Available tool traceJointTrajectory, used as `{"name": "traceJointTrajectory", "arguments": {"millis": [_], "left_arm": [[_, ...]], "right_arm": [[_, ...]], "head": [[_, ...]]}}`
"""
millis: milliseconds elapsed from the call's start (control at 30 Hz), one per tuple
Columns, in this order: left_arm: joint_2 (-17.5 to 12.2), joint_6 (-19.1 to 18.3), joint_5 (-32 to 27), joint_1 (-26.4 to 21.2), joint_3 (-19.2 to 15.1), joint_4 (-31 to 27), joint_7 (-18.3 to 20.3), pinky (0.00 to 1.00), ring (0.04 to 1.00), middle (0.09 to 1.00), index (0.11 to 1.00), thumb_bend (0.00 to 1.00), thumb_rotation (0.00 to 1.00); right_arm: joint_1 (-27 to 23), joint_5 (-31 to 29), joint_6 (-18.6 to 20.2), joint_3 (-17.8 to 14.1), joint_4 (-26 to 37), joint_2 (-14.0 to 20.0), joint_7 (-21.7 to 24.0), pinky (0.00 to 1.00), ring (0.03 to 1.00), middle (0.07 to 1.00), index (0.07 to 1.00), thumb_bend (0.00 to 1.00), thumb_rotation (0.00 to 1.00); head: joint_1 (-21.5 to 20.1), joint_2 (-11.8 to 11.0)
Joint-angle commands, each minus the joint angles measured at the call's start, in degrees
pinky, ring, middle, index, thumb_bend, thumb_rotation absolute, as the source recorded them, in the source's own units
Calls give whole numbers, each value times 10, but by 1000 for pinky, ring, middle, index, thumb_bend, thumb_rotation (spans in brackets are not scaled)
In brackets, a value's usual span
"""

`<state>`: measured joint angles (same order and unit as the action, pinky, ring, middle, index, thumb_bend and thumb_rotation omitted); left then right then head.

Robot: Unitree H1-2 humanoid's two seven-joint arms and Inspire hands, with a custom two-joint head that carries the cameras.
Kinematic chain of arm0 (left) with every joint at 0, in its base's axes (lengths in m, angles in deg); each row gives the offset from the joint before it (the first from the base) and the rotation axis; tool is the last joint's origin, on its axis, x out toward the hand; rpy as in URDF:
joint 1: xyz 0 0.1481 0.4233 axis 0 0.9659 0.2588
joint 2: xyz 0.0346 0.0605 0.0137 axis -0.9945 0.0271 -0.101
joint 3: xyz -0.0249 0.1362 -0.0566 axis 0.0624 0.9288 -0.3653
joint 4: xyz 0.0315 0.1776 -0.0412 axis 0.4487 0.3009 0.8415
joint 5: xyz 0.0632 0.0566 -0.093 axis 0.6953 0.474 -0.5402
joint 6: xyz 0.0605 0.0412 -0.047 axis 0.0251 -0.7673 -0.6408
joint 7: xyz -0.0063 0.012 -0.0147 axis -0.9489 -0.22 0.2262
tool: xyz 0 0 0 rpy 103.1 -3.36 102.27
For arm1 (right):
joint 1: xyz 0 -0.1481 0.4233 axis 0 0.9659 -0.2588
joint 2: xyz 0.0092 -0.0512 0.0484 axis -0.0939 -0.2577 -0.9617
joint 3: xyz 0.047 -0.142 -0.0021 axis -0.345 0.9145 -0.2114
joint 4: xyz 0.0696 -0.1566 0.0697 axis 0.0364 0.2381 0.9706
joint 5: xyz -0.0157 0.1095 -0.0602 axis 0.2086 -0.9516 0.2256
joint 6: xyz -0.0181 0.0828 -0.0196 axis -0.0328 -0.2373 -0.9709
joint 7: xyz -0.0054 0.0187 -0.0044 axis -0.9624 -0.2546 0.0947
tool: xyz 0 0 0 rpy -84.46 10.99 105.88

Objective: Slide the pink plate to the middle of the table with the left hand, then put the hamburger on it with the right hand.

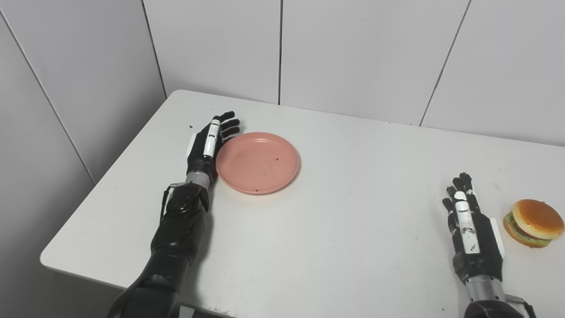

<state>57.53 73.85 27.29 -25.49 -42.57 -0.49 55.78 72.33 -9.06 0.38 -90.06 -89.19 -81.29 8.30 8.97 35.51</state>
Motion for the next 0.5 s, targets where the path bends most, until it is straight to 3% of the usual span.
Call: {"name": "traceJointTrajectory", "arguments": {"millis": [0,33,167,300,367,467], "left_arm": [[-4,-8,7,-10,9,-13,17,727,773,756,723,286,945],[-2,-11,8,-9,12,-16,15,718,768,754,719,286,932],[22,-54,8,6,19,-68,4,706,754,746,716,265,881],[30,-78,20,20,34,-96,8,720,762,755,723,264,940],[37,-89,20,27,41,-110,7,728,767,757,724,262,964],[51,-94,20,38,50,-121,9,719,764,751,714,251,922]], "right_arm": [[-12,4,-9,6,6,-6,0,1000,1000,1000,1000,556,812],[-13,5,-9,8,6,-6,-1,1000,1000,1000,1000,562,818],[-7,22,6,16,27,-19,-19,1000,991,1000,1000,521,803],[-6,26,21,23,38,-33,-27,996,993,1000,1000,454,791],[-7,28,33,26,42,-37,-30,1000,999,1000,1000,479,778],[-8,24,44,27,43,-42,-31,1000,1000,1000,1000,526,770]], "head": [[-16,3],[-16,3],[-82,15],[-127,20],[-141,21],[-158,25]]}}
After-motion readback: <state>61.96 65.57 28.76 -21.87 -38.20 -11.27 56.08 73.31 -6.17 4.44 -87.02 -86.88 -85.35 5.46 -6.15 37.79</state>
